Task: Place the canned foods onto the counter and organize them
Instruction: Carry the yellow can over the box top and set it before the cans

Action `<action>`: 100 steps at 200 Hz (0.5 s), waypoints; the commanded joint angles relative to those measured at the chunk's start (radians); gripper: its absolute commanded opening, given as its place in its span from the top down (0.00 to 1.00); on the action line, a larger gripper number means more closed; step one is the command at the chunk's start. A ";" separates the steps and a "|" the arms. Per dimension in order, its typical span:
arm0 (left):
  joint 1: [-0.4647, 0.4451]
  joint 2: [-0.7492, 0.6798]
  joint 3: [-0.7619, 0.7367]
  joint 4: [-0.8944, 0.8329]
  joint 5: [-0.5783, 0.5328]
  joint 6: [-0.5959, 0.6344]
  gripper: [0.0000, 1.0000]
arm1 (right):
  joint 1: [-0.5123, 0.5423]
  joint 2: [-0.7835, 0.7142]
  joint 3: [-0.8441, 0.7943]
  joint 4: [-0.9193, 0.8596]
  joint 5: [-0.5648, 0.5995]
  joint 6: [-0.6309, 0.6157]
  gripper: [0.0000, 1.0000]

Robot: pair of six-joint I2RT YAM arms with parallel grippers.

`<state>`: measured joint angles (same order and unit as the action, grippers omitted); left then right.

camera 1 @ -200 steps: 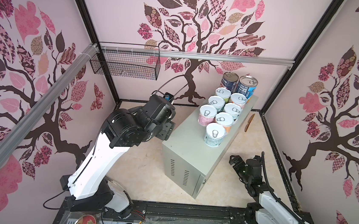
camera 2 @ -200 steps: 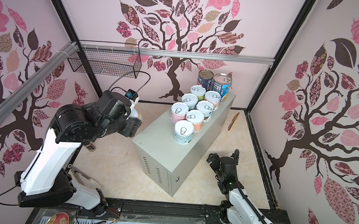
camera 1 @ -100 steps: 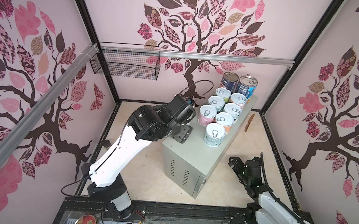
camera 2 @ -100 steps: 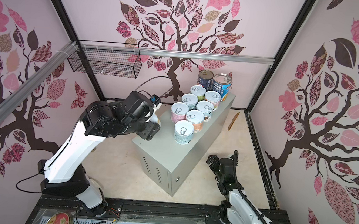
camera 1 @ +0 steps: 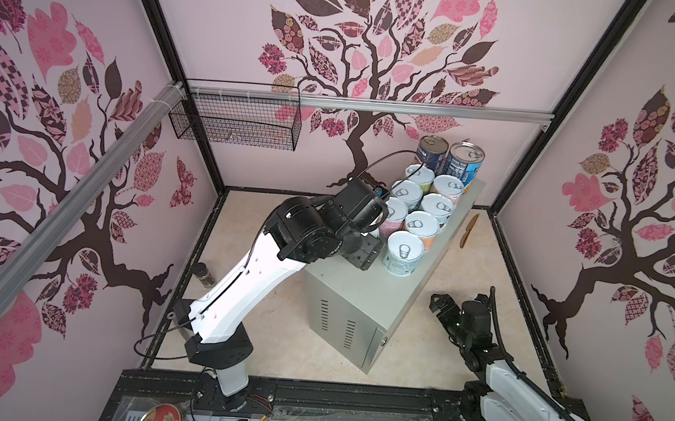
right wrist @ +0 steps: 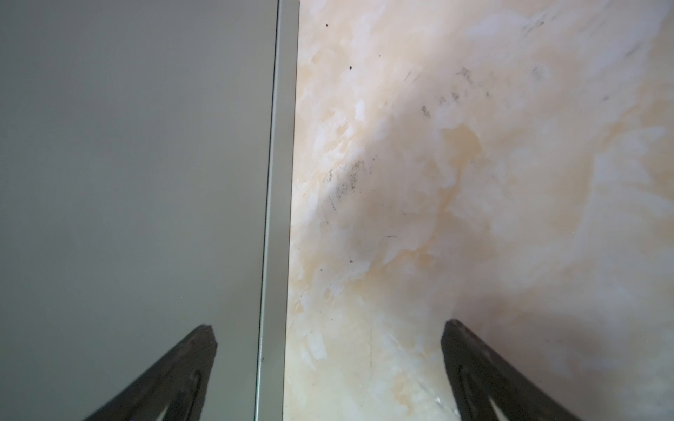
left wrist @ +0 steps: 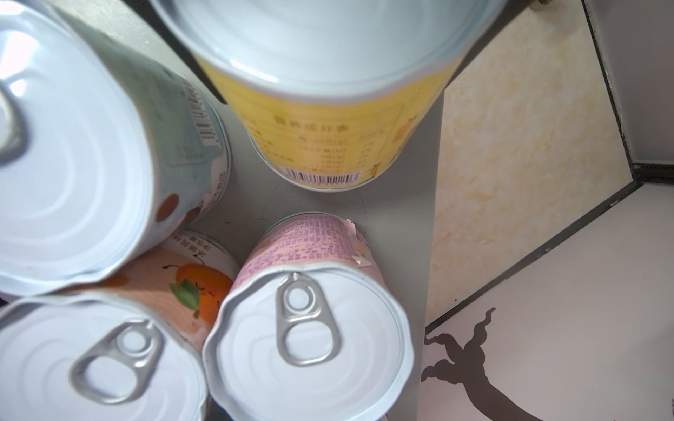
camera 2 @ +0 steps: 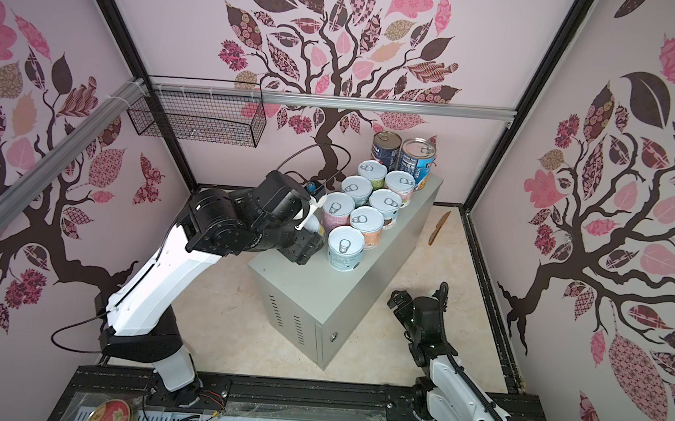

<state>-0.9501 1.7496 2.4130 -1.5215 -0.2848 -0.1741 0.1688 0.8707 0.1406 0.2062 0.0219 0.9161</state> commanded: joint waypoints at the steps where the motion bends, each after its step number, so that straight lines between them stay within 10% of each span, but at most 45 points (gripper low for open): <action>1: -0.003 0.015 0.033 0.034 -0.004 0.016 0.35 | 0.006 -0.002 -0.001 0.007 -0.005 -0.002 0.00; 100: -0.004 0.001 0.031 0.082 -0.046 0.044 0.12 | 0.005 -0.027 0.000 0.022 -0.038 -0.032 0.00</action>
<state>-0.9497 1.7615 2.4130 -1.4754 -0.3145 -0.1478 0.1692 0.8639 0.1364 0.2157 -0.0010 0.9123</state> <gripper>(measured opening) 0.871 0.997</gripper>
